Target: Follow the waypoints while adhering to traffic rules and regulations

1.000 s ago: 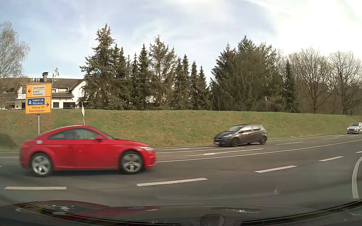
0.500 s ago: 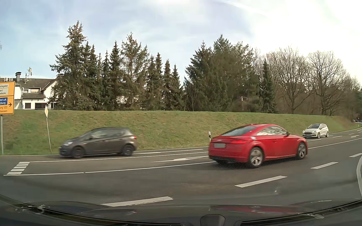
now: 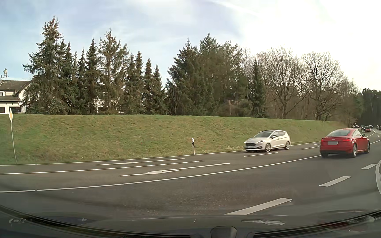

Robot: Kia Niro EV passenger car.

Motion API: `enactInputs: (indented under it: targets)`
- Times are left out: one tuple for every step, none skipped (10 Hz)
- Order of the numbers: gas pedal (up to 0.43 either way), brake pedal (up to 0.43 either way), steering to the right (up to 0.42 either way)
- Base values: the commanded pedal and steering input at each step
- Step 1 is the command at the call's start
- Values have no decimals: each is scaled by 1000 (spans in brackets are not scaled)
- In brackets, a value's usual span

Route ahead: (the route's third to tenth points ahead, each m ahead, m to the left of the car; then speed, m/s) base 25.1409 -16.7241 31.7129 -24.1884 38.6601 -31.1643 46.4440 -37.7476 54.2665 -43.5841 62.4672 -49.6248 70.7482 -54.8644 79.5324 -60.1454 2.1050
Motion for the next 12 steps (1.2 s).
enactInputs:
  targets:
    - [0,323,334]
    - [0,323,341]
    - [0,317,343]
    - [0,311,345]
    - [0,299,346]
    - [0,280,346]
    - [0,268,345]
    - [0,256,341]
    - [0,256,339]
    - [0,256,338]
    - [0,250,338]
    - [0,250,338]
